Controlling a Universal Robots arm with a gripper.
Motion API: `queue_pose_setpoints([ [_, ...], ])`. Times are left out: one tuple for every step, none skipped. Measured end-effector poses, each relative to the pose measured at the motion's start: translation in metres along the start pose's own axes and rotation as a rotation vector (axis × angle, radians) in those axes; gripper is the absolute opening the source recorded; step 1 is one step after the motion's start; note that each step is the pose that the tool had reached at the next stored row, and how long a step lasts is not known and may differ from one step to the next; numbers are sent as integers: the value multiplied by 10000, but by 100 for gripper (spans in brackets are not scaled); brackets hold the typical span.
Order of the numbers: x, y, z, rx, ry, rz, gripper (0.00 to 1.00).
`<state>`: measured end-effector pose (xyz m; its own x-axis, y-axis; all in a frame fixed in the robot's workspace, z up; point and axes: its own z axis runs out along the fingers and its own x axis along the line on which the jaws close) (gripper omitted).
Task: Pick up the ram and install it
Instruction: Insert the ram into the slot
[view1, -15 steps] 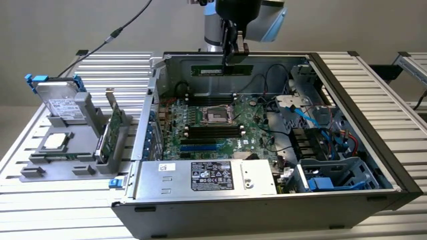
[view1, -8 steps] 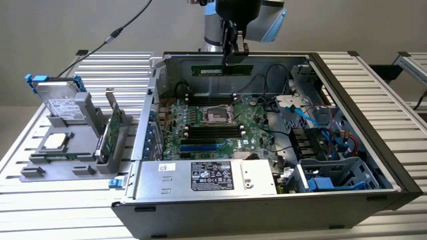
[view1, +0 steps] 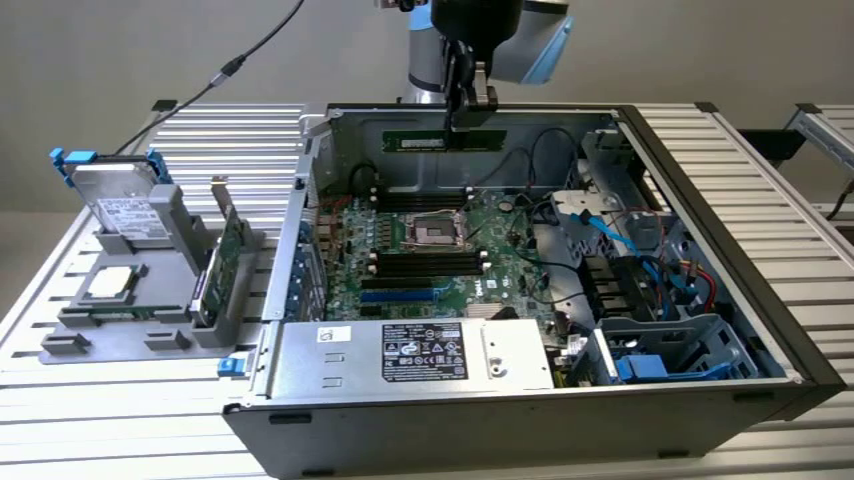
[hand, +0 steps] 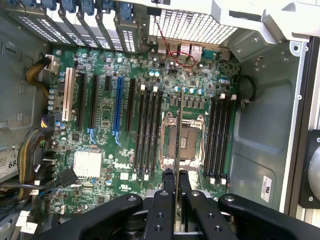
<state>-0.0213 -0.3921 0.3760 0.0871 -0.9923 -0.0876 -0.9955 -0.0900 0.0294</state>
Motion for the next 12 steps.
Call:
queue_pose_setpoints([
  [1, 0, 16, 9, 2, 0, 14],
  [3, -1, 32, 8, 4, 0, 14],
  [6, -2, 66, 9, 3, -1, 14],
  [14, -5, 155, 10, 3, -2, 14],
  [18, 7, 219, 10, 3, 0, 14],
  [19, 15, 237, 9, 3, -1, 14],
  [20, 22, 250, 9, 4, 0, 14],
  [21, 35, 274, 9, 4, 0, 14],
  [21, 45, 292, 9, 3, -1, 14],
  [22, 57, 311, 9, 3, -1, 14],
  [22, 70, 329, 9, 4, -1, 14],
  [22, 83, 348, 10, 3, 0, 14],
])
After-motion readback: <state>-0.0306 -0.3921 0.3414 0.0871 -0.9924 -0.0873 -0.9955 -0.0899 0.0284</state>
